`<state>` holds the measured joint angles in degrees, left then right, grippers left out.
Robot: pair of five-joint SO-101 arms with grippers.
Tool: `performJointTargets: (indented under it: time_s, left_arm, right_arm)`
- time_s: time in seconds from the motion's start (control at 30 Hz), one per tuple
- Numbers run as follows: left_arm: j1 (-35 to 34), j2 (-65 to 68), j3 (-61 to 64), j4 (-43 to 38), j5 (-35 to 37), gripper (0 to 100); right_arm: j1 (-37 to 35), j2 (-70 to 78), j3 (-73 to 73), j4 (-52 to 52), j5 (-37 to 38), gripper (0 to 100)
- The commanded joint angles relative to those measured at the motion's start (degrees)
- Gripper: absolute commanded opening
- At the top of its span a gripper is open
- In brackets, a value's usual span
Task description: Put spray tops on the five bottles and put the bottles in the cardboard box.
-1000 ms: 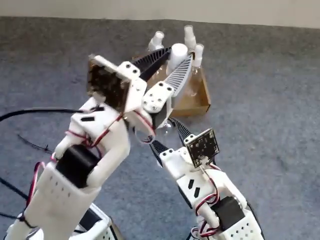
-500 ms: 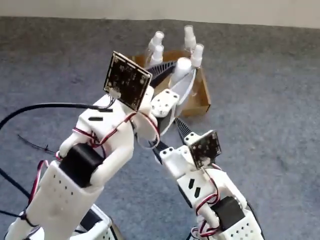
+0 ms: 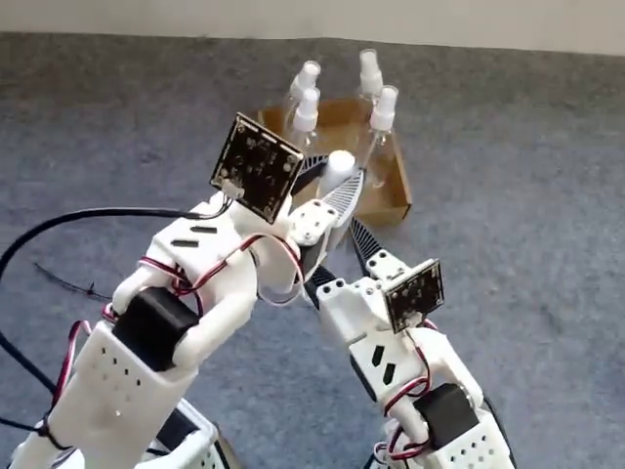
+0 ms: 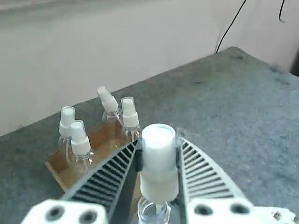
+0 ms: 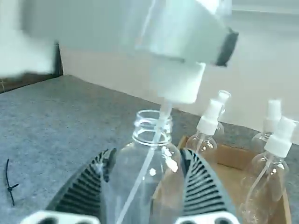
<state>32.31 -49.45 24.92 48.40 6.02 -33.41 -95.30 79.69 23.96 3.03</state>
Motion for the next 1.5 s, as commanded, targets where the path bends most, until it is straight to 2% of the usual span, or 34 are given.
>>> performJointTargets:
  time_s: [0.0, 0.33, 0.43, 0.63, 0.93, 1.23, 1.47]
  left_arm:
    - [-0.9, -1.2, -1.2, 5.3, 0.2, 16]
    - [-1.2, -0.7, -12.7, 8.5, 0.1, 16]
    - [-3.6, -0.5, -15.4, 8.4, -2.0, 16]
    - [-4.4, -0.6, -13.0, 8.8, -4.7, 16]
    - [-4.4, -1.0, -1.8, 8.4, -7.2, 16]
    - [-7.7, -0.7, -10.9, 8.8, -7.2, 16]
    - [-11.3, -0.6, -6.1, 8.4, -7.7, 16]
  right_arm:
    - [1.0, -0.7, -1.1, -1.8, -0.6, 0.4]
    - [0.9, -0.7, -0.7, -1.8, -0.6, 0.4]
    - [0.9, -0.7, -0.7, -1.8, -0.6, 0.4]
    - [1.0, -0.7, -1.0, -1.7, -0.6, 0.4]
    - [1.1, -0.7, -1.0, -1.6, -0.6, 0.4]
    - [1.1, -0.7, -0.7, -1.6, -0.6, 0.4]
    - [1.1, -0.7, -1.0, -1.6, -0.6, 0.4]
